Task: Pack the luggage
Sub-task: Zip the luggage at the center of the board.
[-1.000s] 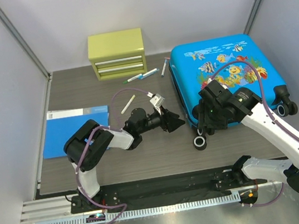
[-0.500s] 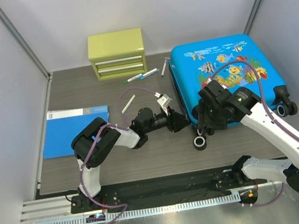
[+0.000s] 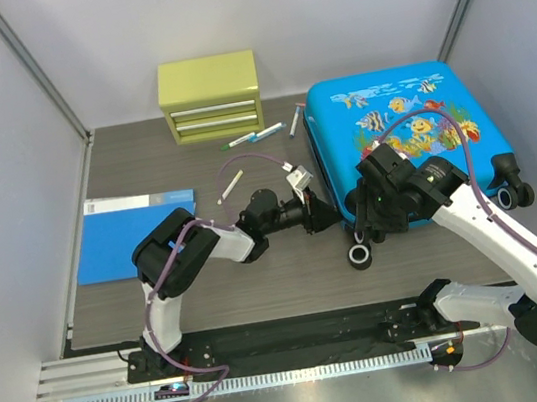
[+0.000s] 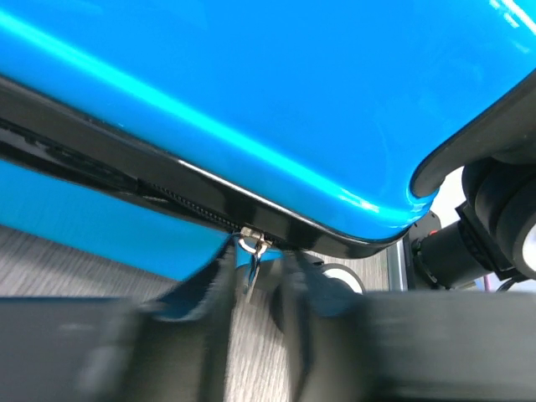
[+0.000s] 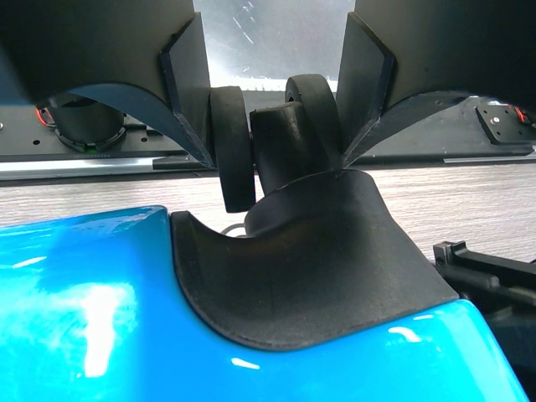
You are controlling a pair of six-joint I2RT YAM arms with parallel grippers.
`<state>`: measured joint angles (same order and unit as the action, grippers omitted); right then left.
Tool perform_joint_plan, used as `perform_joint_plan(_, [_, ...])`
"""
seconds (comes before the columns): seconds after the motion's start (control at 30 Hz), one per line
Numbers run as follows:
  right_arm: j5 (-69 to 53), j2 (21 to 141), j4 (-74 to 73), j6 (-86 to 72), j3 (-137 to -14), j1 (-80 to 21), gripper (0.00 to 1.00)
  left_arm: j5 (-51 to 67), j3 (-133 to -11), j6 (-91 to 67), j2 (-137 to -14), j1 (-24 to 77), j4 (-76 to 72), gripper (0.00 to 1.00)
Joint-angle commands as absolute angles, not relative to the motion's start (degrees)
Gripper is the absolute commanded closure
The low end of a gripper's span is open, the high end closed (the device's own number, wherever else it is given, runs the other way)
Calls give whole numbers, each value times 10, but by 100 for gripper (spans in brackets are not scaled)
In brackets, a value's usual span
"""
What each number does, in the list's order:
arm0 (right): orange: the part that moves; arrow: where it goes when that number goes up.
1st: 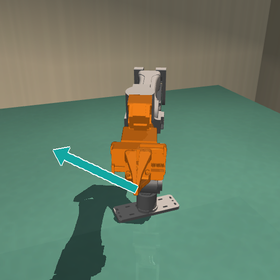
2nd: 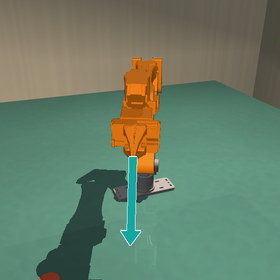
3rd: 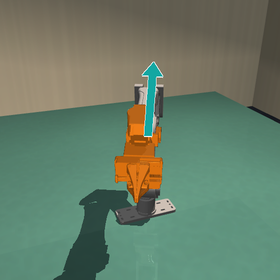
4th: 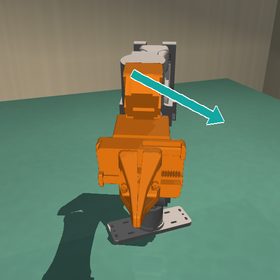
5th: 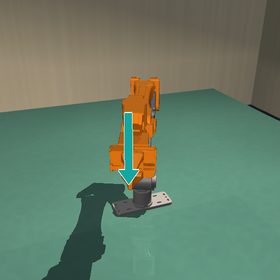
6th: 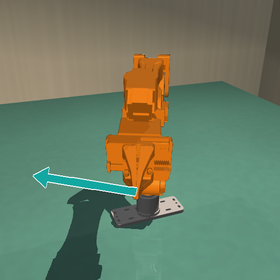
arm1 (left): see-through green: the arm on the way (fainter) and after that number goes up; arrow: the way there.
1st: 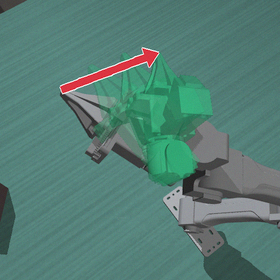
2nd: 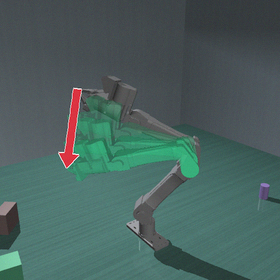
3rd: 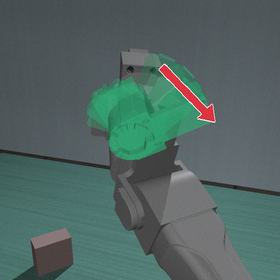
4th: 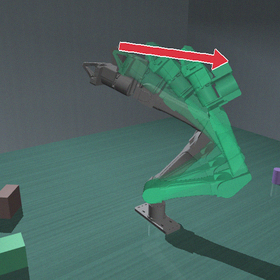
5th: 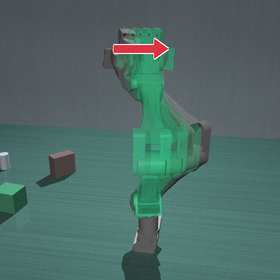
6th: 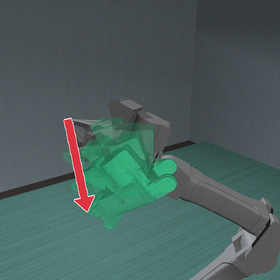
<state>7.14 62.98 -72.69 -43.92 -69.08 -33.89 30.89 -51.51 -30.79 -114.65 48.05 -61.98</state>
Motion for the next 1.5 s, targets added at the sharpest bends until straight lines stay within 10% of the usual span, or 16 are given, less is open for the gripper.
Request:
perform_joint_plan(0.0, [47,613,-814,-517,-709,-332,96,275,-548,-307,-1165,483,-629,88])
perform_joint_plan(0.13, [49,613,-814,-517,-710,-331,96,273,-552,-314,-1172,483,-628,100])
perform_joint_plan(1.47, [44,591,-864,-492,-689,-332,99,127,-699,-308,-1176,370,-412,100])
